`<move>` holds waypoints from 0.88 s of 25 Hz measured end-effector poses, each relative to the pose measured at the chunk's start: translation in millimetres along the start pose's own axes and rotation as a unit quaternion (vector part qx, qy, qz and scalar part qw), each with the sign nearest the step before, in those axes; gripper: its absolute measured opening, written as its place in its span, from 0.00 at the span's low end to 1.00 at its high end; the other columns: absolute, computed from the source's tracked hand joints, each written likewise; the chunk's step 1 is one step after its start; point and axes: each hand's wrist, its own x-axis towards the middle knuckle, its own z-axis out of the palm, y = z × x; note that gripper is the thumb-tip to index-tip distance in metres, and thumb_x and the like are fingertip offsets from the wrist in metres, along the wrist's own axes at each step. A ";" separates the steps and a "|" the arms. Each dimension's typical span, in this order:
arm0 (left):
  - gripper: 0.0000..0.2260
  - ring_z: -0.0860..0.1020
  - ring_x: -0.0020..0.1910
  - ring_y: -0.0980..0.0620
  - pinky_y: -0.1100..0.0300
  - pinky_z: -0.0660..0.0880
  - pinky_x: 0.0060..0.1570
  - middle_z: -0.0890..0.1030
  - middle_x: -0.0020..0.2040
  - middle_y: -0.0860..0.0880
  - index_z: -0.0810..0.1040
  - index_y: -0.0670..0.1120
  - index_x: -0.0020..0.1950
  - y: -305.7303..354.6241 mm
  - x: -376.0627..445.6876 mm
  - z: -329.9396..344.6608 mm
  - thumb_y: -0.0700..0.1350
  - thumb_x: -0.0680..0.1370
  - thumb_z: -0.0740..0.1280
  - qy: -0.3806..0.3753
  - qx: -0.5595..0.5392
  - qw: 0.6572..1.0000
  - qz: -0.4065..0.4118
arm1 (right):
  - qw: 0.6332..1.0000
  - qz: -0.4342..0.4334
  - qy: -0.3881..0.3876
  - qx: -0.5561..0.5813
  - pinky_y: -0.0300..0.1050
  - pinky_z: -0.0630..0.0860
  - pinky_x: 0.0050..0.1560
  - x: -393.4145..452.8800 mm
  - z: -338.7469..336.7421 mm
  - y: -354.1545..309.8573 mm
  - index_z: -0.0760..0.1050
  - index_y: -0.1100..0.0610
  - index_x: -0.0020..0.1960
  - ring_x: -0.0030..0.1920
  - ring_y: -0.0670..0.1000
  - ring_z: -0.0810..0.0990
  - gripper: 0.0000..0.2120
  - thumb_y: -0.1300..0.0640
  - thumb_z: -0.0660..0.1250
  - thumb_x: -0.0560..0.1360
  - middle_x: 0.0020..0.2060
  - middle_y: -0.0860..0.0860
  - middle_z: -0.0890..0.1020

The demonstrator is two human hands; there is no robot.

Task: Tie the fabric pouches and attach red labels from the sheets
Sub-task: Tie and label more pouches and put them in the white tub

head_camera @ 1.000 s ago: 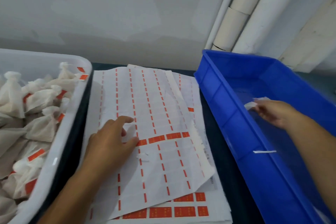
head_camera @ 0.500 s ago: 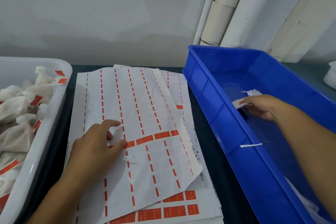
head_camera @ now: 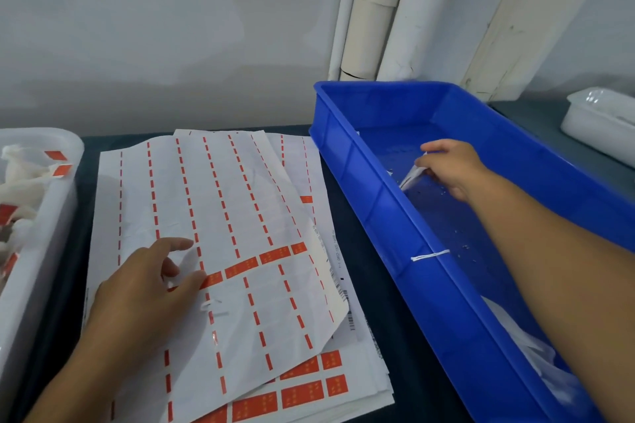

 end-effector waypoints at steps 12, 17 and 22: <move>0.17 0.78 0.39 0.49 0.57 0.77 0.31 0.79 0.46 0.50 0.76 0.56 0.63 9.2 2.6 -3.7 0.50 0.76 0.74 0.060 -0.059 0.996 0.019 | 0.991 -0.117 0.059 0.037 0.45 0.80 0.47 -30.7 15.2 -45.4 0.80 0.47 0.56 0.51 0.48 0.82 0.14 0.62 0.70 0.74 0.50 0.46 0.82; 0.16 0.77 0.34 0.46 0.55 0.77 0.32 0.78 0.40 0.47 0.78 0.51 0.63 9.7 7.8 -0.7 0.45 0.76 0.75 0.105 -0.078 0.990 0.056 | 0.974 -0.194 0.061 0.102 0.43 0.81 0.53 -59.1 32.0 -82.7 0.80 0.47 0.54 0.50 0.43 0.81 0.13 0.64 0.68 0.75 0.46 0.42 0.81; 0.14 0.77 0.35 0.46 0.59 0.75 0.32 0.79 0.40 0.49 0.75 0.55 0.60 18.7 0.7 -3.8 0.45 0.77 0.73 0.134 -0.139 0.977 0.087 | 0.949 -0.266 0.000 0.170 0.38 0.80 0.51 -103.0 58.7 -136.0 0.80 0.51 0.54 0.47 0.42 0.81 0.14 0.67 0.68 0.75 0.44 0.43 0.81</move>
